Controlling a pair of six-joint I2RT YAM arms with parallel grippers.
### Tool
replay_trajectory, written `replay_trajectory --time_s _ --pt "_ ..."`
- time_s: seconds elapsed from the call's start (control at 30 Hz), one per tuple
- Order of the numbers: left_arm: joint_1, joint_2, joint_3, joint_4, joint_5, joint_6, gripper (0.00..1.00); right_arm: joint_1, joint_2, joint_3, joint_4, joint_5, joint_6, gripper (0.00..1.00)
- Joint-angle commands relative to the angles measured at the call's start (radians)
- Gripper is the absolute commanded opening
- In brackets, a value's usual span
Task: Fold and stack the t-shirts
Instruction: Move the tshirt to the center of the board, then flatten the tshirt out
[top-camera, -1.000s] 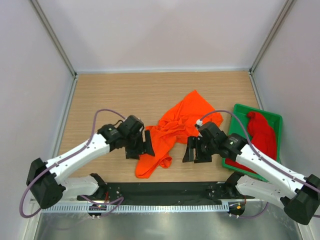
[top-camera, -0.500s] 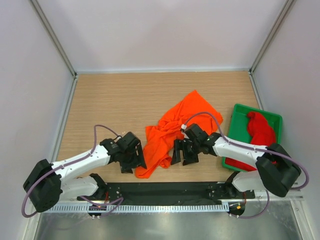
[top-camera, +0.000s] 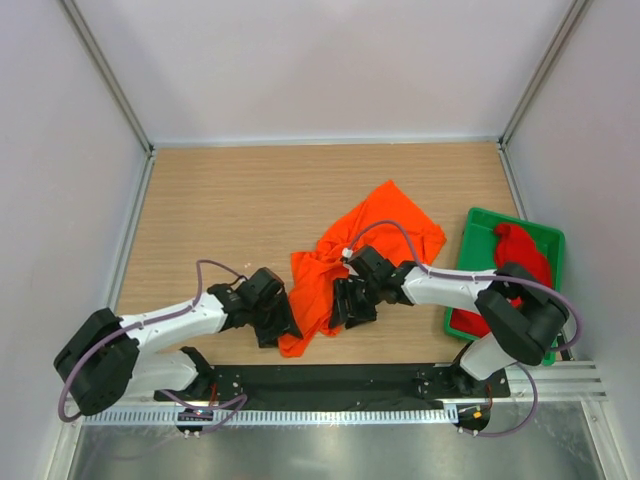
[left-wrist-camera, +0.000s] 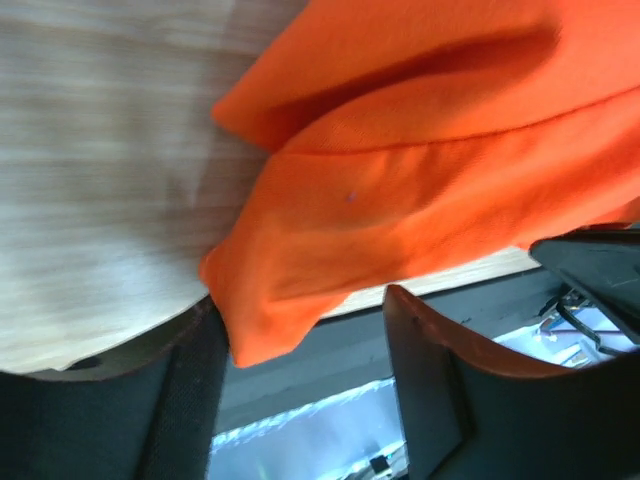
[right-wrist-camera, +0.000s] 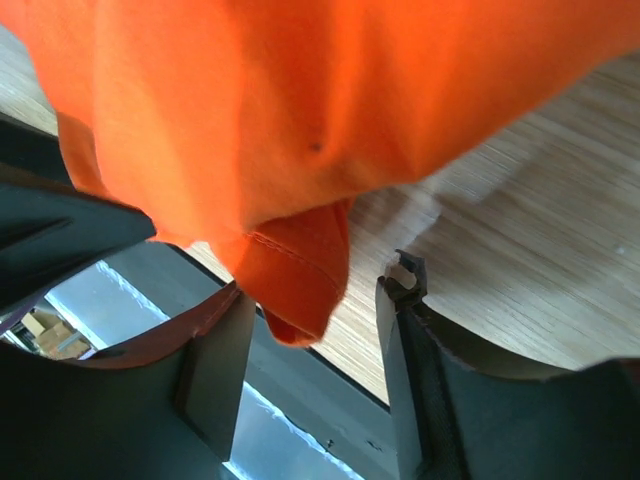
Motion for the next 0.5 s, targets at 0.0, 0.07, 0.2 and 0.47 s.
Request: replay_trajectory --time_s 0.0,0.07,0.2,0.47 --pt "0.001 0.034 -0.032 0.108 -0.005 -0.012 0.52 0.015 0.010 0.049 0.041 0.002 0.006 0.57" --pt "0.006 0.033 -0.030 0.106 -0.011 -0.009 0.37 0.015 0.014 0.055 0.035 0.004 0.006 0.42" --pt "0.014 -0.024 0.025 0.022 -0.085 0.021 0.07 0.021 -0.011 0.072 -0.007 0.008 0.006 0.12" --pt "0.072 -0.232 0.485 -0.308 -0.421 0.207 0.00 0.041 -0.129 0.323 -0.293 0.122 -0.135 0.01"
